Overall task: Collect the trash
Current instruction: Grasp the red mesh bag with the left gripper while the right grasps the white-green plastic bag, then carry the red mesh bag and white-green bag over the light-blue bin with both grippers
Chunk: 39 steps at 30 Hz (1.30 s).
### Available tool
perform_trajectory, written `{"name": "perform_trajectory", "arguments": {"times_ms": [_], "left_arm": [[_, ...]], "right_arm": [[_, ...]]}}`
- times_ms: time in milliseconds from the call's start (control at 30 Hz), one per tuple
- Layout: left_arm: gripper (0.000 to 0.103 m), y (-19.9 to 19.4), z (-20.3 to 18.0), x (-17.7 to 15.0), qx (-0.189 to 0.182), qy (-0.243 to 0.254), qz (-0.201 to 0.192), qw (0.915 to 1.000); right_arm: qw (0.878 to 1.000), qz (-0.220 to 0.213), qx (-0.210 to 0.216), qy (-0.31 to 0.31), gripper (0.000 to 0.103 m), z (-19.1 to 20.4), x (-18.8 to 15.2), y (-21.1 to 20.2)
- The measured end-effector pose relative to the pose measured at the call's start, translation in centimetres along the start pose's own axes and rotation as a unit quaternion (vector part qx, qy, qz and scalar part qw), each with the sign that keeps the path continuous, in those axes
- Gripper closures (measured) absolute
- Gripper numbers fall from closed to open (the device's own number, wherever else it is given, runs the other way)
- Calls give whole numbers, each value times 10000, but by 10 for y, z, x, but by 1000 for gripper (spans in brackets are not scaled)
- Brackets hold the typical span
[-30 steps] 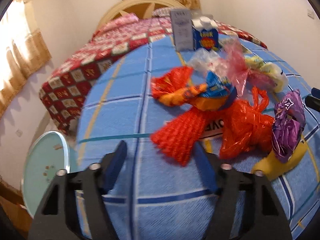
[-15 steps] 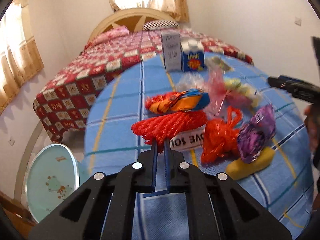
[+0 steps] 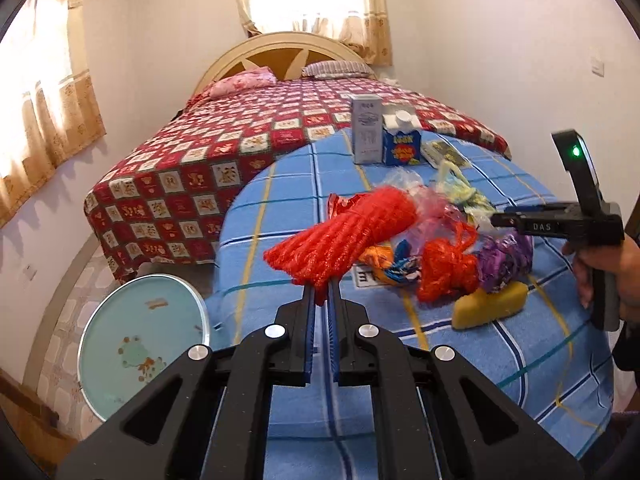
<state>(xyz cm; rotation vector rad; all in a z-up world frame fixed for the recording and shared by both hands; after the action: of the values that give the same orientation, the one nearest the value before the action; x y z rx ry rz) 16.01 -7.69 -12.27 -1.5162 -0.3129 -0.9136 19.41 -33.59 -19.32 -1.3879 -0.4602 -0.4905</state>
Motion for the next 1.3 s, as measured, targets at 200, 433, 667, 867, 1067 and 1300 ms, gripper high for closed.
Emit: {"name": "perform_trajectory", "arguments": {"times_ms": [200, 433, 667, 867, 1067, 1300], "left_arm": [[97, 2, 14, 2, 42, -166, -10, 9999], [97, 12, 31, -9, 207, -284, 124, 9993], [97, 26, 50, -21, 356, -434, 323, 9979], [97, 23, 62, -23, 457, -499, 312, 9972], [97, 17, 78, -22, 617, -608, 245, 9959], [97, 14, 103, -26, 912, -832, 276, 9920]], "right_arm": [[9998, 23, -190, -76, 75, 0, 0, 3], [9993, -242, -204, 193, 50, -10, 13, -3], [9989, 284, 144, 330, 66, -10, 10, 18], [9996, 74, 185, 189, 80, -1, 8, 8], [9992, -399, -2, 65, 81, 6, 24, -14], [9956, -850, -77, -381, 81, 43, 51, -40]]}}
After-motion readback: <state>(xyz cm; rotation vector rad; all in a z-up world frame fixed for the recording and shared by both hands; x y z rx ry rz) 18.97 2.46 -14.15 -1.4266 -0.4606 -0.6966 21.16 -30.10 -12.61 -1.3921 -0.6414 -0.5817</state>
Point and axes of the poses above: each gripper's, at about its wrist camera, not at the fingertips, and y roughly the way its jaws point, z to its left, x to its top, the point moved 10 cm from there along y, roughly the way its jaws point, and after that the axes turned 8 degrees about z, right-handed, at the moved point
